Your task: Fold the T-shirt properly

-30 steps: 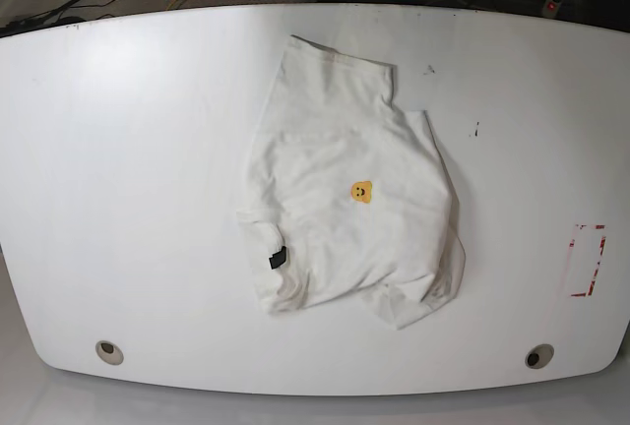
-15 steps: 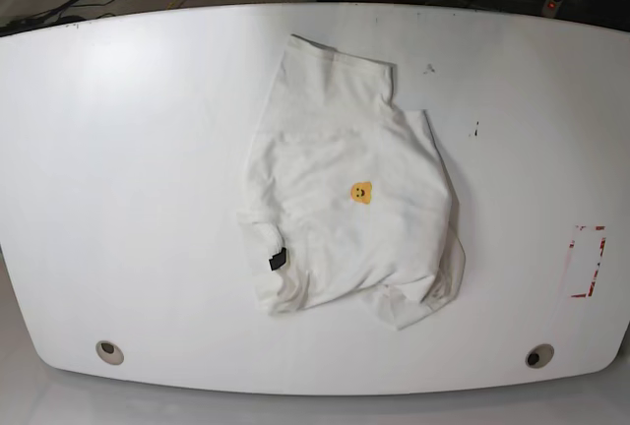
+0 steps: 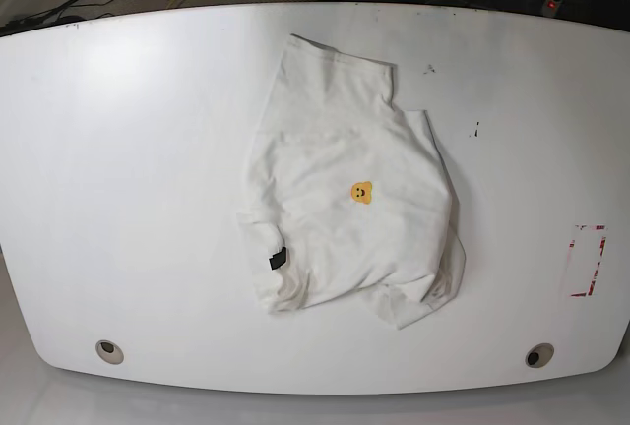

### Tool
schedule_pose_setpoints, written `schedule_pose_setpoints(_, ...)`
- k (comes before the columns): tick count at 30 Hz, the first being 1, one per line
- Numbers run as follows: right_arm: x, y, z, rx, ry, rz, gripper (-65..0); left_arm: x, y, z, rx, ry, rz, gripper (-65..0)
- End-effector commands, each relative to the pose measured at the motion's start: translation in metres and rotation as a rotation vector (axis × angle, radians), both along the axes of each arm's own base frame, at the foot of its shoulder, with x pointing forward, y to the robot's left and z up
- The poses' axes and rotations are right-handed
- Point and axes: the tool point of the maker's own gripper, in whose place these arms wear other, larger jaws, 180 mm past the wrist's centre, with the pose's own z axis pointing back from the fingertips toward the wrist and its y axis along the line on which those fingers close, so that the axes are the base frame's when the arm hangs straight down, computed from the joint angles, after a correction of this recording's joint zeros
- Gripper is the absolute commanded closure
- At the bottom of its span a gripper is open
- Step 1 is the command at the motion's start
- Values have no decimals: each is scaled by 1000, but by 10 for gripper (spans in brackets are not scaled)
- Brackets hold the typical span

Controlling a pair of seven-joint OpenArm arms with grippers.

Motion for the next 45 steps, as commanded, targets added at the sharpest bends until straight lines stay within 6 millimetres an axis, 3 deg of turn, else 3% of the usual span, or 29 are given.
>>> schedule_pose_setpoints(1, 12, 6, 10, 29, -54, 19, -71, 4, -1, 6, -3, -28, -2, -488)
schedule_pose_setpoints(7, 56, 9, 17, 35, -172, 26, -78, 15, -2, 7, -5, -57, 1, -578)
schedule_pose_setpoints(17, 127, 17, 29, 27, -308, 69, -92, 30, 3, 10, 2, -111, 53, -588)
schedule_pose_setpoints(26, 191, 14, 37, -43, -326, 106, -341, 52, 13, 16, 25, -177, 80, -593)
schedule_pose_setpoints(35, 253, 15, 51, -120, -317, 187, -396, 75, 13, 20, 28, -239, 75, -593)
schedule_pose_setpoints(39, 271, 15, 44, -141, -268, 228, -472, 87, 13, 23, 26, -271, 75, -593)
schedule_pose_setpoints(45, 290, 12, 24, -76, -209, 190, -487, 92, 13, 25, 28, -286, 72, -590)
